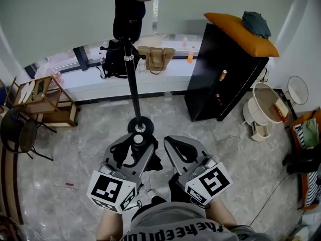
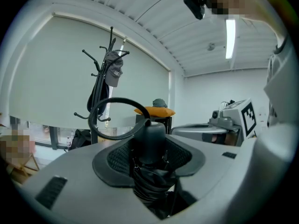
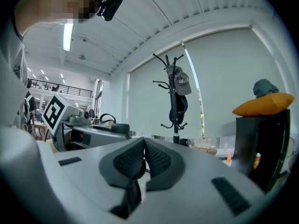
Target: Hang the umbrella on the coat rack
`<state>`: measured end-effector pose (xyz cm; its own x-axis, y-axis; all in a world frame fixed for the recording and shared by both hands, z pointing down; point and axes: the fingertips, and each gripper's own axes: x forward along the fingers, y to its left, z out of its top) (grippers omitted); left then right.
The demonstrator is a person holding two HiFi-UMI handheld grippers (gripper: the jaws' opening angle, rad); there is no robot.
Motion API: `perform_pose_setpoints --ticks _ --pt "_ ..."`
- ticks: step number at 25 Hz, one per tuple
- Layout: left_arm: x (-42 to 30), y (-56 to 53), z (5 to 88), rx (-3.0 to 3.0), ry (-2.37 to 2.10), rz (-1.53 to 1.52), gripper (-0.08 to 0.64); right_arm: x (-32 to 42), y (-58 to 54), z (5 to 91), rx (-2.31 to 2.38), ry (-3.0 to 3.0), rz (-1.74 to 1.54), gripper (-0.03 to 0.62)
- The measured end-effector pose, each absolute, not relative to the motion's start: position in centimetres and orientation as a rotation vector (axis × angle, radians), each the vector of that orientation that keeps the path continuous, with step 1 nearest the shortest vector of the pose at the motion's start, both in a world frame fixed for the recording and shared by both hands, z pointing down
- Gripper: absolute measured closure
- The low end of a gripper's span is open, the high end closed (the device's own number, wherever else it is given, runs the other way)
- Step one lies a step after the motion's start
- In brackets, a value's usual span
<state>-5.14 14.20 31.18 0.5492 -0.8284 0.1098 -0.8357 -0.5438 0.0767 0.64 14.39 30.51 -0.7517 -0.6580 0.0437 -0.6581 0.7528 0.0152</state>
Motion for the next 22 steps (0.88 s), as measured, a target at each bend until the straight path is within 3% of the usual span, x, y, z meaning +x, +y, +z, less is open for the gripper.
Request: perform_pose_setpoints --ticks 22 --pt "-3.7 3.2 30.8 2.543 -1.608 0.145 0.35 0.5 2.3 29.5 0.829 -2.999 0.008 0.58"
